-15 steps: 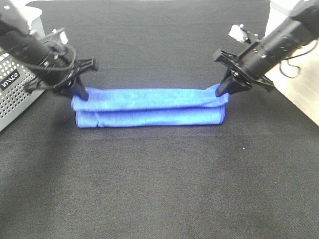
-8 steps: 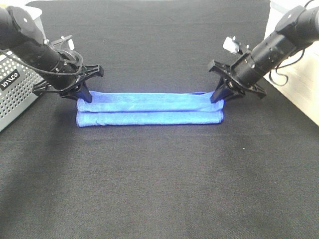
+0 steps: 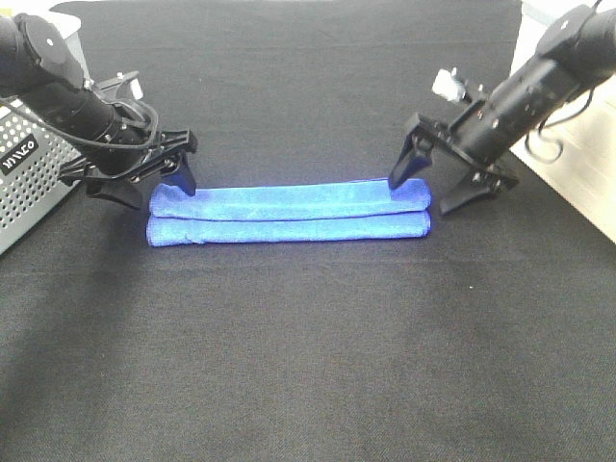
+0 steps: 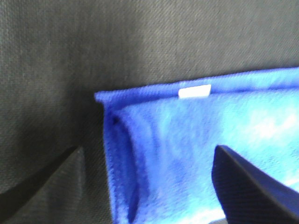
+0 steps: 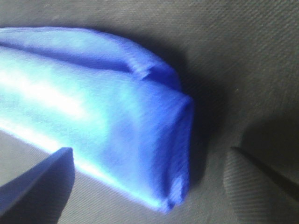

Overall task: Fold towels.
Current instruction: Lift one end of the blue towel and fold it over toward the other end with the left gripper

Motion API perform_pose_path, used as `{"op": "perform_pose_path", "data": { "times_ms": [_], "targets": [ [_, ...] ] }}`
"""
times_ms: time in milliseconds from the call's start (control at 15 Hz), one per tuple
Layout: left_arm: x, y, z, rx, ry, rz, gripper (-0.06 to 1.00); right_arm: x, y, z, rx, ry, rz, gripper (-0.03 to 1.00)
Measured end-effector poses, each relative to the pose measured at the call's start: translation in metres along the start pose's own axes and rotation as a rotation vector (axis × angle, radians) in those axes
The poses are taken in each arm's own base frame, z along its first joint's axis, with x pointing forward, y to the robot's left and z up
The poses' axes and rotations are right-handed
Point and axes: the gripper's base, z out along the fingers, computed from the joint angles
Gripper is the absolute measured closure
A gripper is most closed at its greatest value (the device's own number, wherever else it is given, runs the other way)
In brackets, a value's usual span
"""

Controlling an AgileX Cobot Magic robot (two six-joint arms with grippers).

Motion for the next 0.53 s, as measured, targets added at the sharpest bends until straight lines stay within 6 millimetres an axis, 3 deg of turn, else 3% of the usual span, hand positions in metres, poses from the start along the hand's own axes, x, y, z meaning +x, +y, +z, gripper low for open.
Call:
{"op": "perform_pose_path", "data": {
  "times_ms": [533],
  "targets": [
    [0.009, 0.006, 0.021, 0.004, 0.060, -0.042, 0.22, -0.001, 0.005, -0.013, 0.018, -0.021, -0.024, 0.15]
  ]
}}
